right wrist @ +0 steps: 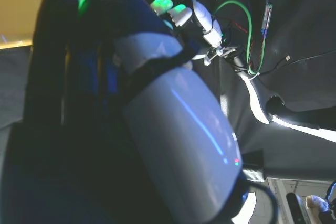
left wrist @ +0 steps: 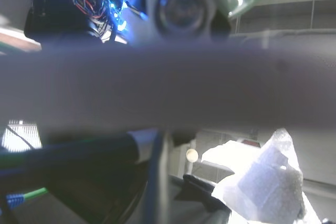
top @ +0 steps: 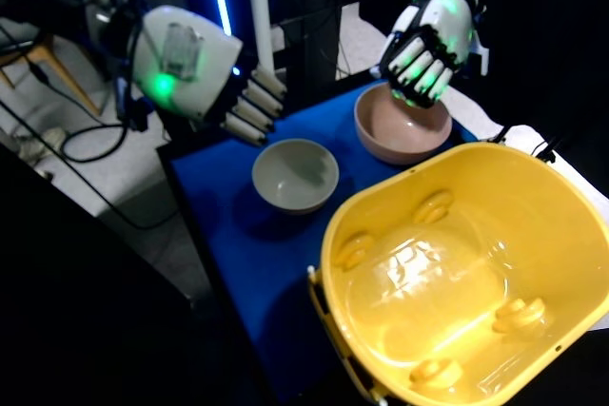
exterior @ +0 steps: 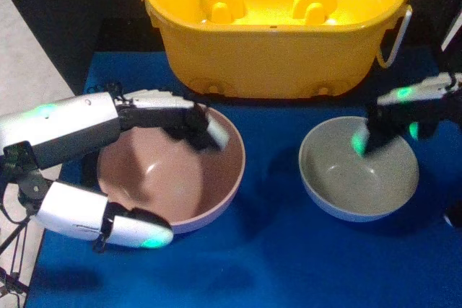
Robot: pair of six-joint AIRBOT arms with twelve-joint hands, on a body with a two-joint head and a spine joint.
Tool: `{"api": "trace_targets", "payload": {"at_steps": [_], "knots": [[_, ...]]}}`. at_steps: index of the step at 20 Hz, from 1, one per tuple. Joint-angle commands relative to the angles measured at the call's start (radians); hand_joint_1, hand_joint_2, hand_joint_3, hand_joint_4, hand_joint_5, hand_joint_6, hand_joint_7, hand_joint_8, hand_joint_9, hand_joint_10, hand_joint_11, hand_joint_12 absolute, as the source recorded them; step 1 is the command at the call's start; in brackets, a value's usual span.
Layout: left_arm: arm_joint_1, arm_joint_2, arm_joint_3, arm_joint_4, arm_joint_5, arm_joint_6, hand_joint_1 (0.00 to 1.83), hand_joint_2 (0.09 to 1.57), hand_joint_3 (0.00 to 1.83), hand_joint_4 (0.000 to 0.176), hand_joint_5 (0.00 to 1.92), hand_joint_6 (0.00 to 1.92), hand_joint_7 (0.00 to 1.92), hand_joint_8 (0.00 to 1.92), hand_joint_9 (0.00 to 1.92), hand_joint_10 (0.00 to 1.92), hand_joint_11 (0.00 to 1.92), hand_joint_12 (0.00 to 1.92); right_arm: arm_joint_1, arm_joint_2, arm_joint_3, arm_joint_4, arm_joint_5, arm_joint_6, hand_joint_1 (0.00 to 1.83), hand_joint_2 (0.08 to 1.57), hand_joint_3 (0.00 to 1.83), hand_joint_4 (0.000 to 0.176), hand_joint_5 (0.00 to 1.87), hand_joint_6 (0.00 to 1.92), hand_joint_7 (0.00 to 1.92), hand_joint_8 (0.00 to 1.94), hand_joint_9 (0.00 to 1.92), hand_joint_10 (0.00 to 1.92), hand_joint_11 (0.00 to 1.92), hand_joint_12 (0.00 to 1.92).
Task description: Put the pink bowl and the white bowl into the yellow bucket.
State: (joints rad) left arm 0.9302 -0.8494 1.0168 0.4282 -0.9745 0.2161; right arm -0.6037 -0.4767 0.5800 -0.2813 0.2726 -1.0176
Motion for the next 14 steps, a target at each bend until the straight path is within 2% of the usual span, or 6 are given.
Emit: {"api": "trace_targets", "payload": {"at_steps": [1, 5, 7, 11, 14], "knots": [[-0.003, -0.001, 0.0, -0.033, -0.11, -0.005, 1.02, 0.92, 0.0, 0.0, 0.31, 0.01, 0.22, 0.0, 0.11, 0.06, 0.0, 1.09, 0.006, 0.0, -0.002, 0.013, 0.1, 0.004, 0.85, 0.83, 0.09, 0.0, 0.2, 0.98, 0.29, 0.66, 0.11, 1.01, 0.0, 1.69], [0.007, -0.003, -0.002, -0.037, -0.112, -0.006, 0.96, 0.95, 0.01, 0.0, 0.27, 0.0, 0.2, 0.0, 0.1, 0.03, 0.0, 1.19, 0.004, -0.001, -0.001, 0.013, 0.091, 0.004, 0.83, 0.85, 0.09, 0.0, 0.2, 0.99, 0.27, 0.71, 0.09, 1.03, 0.0, 1.69], [0.014, 0.0, -0.007, -0.037, -0.111, -0.006, 0.96, 0.95, 0.0, 0.0, 0.29, 0.0, 0.18, 0.0, 0.1, 0.02, 0.0, 1.1, 0.002, 0.0, -0.001, 0.013, 0.081, 0.004, 0.83, 0.86, 0.08, 0.0, 0.21, 0.99, 0.27, 0.73, 0.09, 1.03, 0.0, 1.7], [0.028, -0.004, -0.011, -0.037, -0.108, -0.006, 0.98, 0.98, 0.01, 0.0, 0.29, 0.0, 0.18, 0.0, 0.09, 0.01, 0.0, 1.06, -0.001, -0.005, -0.002, 0.013, 0.073, 0.004, 0.85, 0.85, 0.07, 0.0, 0.2, 0.99, 0.26, 0.76, 0.1, 1.07, 0.0, 1.73], [0.048, -0.025, -0.004, -0.044, -0.105, -0.006, 0.99, 0.98, 0.0, 0.0, 0.32, 0.0, 0.22, 0.01, 0.14, 0.02, 0.0, 1.23, -0.006, -0.013, -0.003, 0.013, 0.057, 0.004, 0.92, 0.77, 0.02, 0.0, 0.23, 0.96, 0.29, 0.71, 0.13, 1.02, 0.0, 1.72]]}}
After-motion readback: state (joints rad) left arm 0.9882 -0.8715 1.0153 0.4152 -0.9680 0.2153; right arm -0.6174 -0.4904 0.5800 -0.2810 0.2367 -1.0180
